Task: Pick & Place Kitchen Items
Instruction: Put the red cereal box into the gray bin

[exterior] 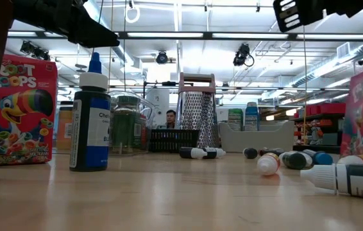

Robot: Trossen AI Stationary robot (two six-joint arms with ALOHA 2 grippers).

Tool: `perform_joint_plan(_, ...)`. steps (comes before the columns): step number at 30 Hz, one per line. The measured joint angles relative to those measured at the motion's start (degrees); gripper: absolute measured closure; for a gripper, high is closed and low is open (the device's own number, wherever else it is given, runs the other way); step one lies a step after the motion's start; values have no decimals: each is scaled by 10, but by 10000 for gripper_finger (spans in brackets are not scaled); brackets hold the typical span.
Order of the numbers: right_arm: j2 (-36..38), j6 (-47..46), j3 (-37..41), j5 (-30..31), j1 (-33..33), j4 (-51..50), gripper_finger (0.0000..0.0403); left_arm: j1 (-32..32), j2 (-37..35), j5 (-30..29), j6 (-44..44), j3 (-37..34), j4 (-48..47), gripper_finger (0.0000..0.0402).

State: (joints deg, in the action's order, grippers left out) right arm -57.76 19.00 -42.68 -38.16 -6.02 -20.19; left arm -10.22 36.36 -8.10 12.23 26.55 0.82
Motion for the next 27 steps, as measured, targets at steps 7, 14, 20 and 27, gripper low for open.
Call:
perform_joint_plan(7, 0, -84, 0, 170, 0, 13, 188, 0, 0, 0, -26, 0, 0, 111)
perform_joint_plan(14, 0, -104, 0, 254, 0, -13, 188, 0, 0, 0, -25, 0, 0, 111)
perform_joint_plan(20, 2, -338, 0, 252, 0, -134, 188, 0, 0, 0, -24, 0, 0, 111)
perform_joint_plan(27, 2, -425, 0, 233, 0, -238, 188, 0, 0, 0, -24, 0, 0, 111)
